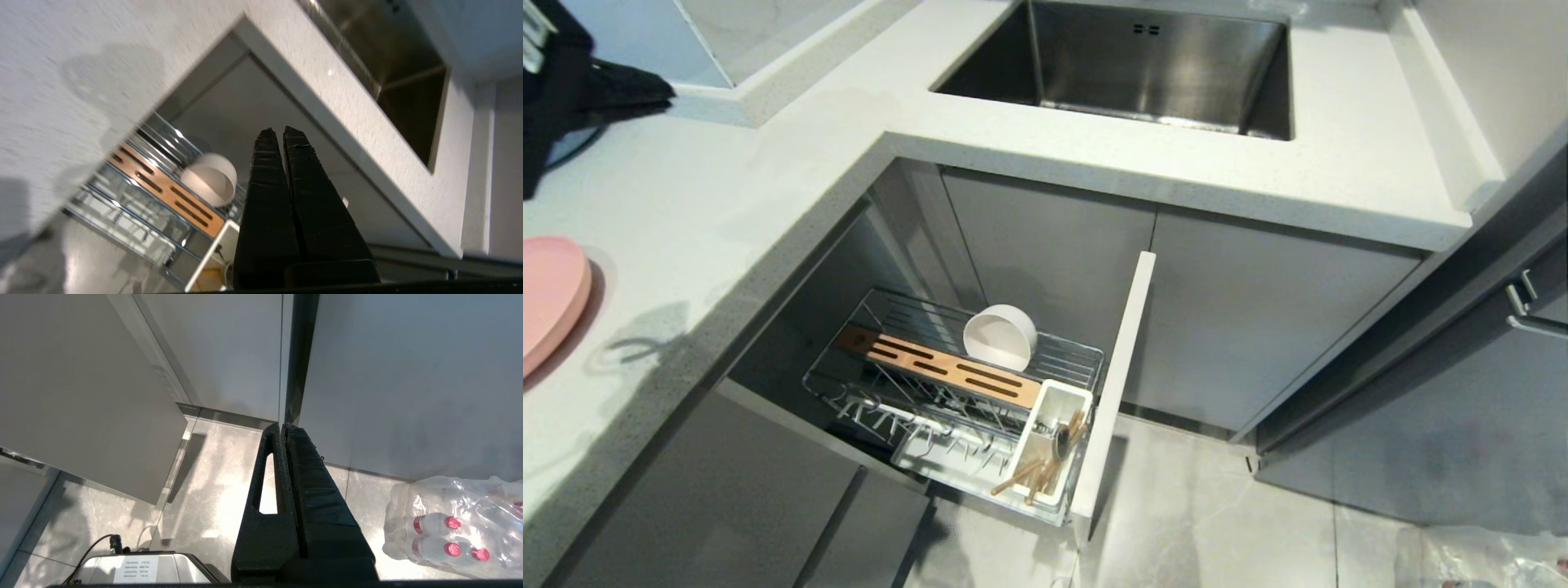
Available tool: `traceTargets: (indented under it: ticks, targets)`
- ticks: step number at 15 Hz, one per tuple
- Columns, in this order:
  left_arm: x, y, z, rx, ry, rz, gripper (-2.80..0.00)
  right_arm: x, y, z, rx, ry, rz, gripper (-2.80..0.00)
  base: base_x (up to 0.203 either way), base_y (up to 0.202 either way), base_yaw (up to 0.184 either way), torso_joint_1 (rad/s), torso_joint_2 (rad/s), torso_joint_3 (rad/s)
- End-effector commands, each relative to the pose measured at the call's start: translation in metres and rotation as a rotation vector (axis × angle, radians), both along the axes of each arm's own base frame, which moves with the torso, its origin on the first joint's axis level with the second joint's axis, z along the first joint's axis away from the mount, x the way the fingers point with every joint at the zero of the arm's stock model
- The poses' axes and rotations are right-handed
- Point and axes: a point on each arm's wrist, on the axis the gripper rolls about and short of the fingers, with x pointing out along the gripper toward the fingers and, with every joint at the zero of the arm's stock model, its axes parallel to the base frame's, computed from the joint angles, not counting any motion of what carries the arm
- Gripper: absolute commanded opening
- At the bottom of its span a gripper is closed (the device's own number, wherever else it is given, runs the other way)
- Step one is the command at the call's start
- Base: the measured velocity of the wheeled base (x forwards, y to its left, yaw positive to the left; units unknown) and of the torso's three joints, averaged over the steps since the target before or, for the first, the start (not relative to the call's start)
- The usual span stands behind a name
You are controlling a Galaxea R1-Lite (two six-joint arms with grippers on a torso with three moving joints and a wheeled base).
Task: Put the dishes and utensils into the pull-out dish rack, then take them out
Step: Take the bowl out of the cupboard
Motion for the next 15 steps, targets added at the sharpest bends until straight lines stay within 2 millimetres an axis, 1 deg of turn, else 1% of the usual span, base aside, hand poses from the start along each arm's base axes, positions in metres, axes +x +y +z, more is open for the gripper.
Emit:
traceTargets:
  ticks: [1, 2, 4, 5, 8, 10, 12, 15]
  targets:
    - [0.027, -0.023, -0.025, 0.033, 0.109, -0.037, -2.80, 0.000, 0.000, 0.000, 0.000, 0.002, 0.000, -2.80, 0.000, 0.000, 0.000, 0.000, 0.00, 0.000]
    - [0.037, -0.032, -0.034, 0.031, 0.148, -0.035, -2.80, 0.000, 0.000, 0.000, 0.000, 0.002, -0.001, -2.80, 0.000, 0.000, 0.000, 0.000, 0.00, 0.000]
    - [0.056, -0.058, -0.057, 0.041, 0.240, -0.036, -2.80, 0.000, 0.000, 0.000, 0.001, 0.002, -0.001, -2.80, 0.000, 0.000, 0.000, 0.000, 0.00, 0.000]
    - [0.065, -0.069, -0.070, 0.059, 0.283, -0.024, -2.80, 0.000, 0.000, 0.000, 0.000, 0.002, 0.000, -2.80, 0.000, 0.000, 0.000, 0.000, 0.00, 0.000]
    - [0.098, -0.095, -0.114, 0.104, 0.416, 0.018, -2.80, 0.000, 0.000, 0.000, 0.001, 0.002, -0.001, -2.80, 0.000, 0.000, 0.000, 0.000, 0.00, 0.000]
    - [0.114, -0.106, -0.136, 0.123, 0.474, 0.021, -2.80, 0.000, 0.000, 0.000, 0.000, 0.002, 0.000, -2.80, 0.000, 0.000, 0.000, 0.000, 0.00, 0.000]
    - [0.129, -0.115, -0.154, 0.132, 0.496, 0.023, -2.80, 0.000, 0.000, 0.000, 0.000, 0.002, 0.000, -2.80, 0.000, 0.000, 0.000, 0.000, 0.00, 0.000]
    - [0.155, -0.129, -0.187, 0.154, 0.534, 0.032, -2.80, 0.000, 0.000, 0.000, 0.000, 0.002, -0.001, -2.80, 0.000, 0.000, 0.000, 0.000, 0.00, 0.000]
